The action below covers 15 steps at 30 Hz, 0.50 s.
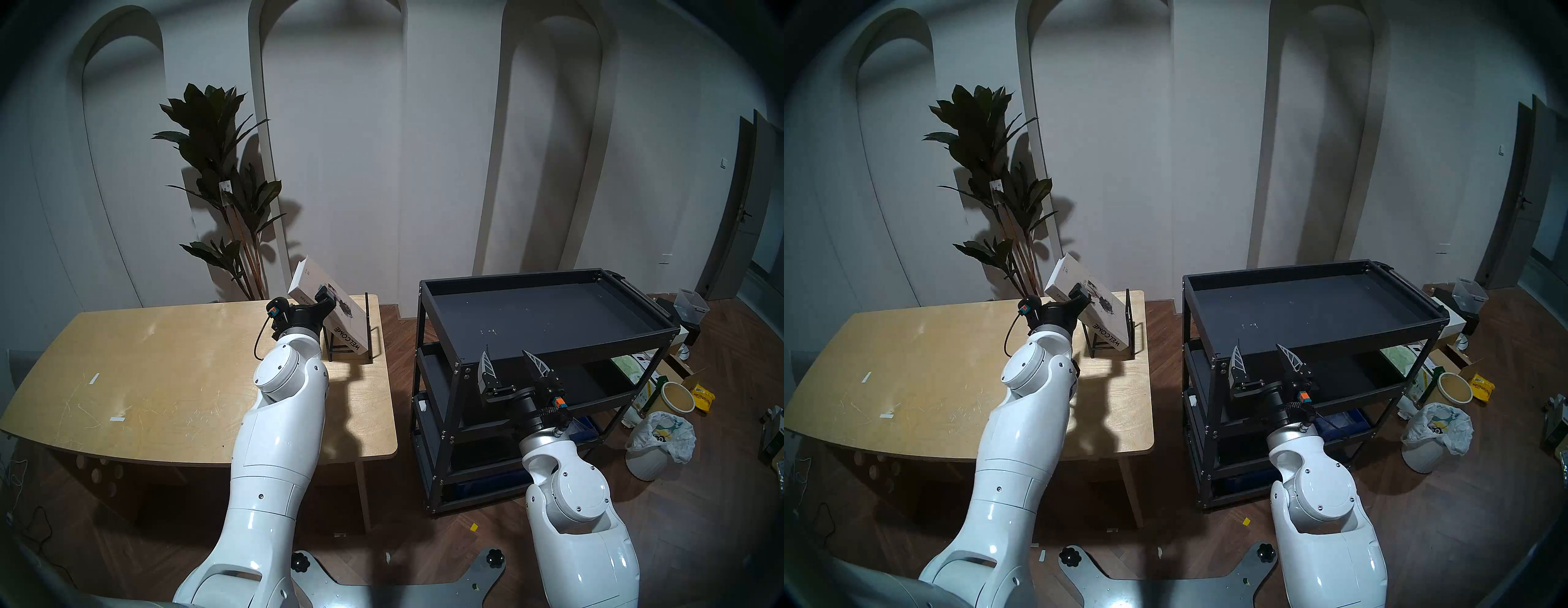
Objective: Transfer books between table and cart
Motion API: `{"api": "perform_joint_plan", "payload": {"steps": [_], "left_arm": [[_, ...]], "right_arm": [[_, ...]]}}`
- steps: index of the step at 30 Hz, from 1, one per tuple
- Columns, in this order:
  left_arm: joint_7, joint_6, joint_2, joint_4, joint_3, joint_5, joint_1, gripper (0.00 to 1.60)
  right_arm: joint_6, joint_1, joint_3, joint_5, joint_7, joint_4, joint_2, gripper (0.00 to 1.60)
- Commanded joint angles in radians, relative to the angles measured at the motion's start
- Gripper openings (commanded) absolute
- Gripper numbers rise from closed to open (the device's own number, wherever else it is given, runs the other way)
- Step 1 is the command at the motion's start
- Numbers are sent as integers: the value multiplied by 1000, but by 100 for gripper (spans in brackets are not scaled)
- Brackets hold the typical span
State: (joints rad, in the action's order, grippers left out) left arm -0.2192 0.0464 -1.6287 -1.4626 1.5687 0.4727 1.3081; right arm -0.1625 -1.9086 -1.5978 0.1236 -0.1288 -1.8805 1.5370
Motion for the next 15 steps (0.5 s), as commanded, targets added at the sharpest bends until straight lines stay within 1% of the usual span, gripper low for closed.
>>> {"api": "perform_joint_plan", "payload": {"steps": [1, 9, 15], "left_arm": [[-5, -36, 5, -2, 10, -12, -63, 160], [4, -47, 8, 23, 14, -13, -75, 160], [15, -38, 10, 44, 16, -6, -86, 160]], "right_arm": [[-15, 17, -1, 7, 0, -10, 4, 160], [-15, 24, 3, 7, 2, -2, 5, 160], [-17, 25, 6, 5, 11, -3, 9, 160]]}}
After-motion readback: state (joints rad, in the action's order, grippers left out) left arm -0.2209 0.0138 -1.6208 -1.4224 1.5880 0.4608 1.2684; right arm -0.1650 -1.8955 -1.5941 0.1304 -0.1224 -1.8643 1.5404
